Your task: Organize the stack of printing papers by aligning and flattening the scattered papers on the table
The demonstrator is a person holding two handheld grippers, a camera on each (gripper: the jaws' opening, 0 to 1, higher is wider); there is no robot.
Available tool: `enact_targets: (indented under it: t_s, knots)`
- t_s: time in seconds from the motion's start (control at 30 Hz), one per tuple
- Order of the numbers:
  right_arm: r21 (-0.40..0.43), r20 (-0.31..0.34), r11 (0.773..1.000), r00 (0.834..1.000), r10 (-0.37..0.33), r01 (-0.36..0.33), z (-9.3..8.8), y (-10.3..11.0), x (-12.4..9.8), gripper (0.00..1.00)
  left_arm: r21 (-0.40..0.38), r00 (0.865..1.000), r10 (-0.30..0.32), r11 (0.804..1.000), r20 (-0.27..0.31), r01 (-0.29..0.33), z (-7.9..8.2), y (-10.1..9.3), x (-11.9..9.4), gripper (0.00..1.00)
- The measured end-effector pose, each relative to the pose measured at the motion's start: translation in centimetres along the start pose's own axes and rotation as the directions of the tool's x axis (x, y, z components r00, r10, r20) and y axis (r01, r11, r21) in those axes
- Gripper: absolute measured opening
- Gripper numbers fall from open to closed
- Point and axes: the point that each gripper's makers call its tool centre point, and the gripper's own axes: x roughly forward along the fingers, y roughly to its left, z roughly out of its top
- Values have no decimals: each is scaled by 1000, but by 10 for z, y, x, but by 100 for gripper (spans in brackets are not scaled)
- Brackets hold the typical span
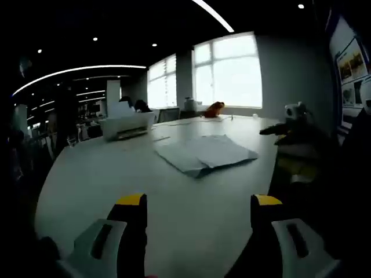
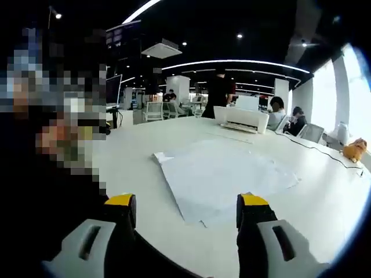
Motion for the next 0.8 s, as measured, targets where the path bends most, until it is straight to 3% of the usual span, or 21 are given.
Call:
enact_targets:
  t_s: [0.8]
  knots:
    - [7,-30,1000,999,-15,15,-9,-4,8,69,-17,999,-36,999,-17,36,-14,-10,4,76]
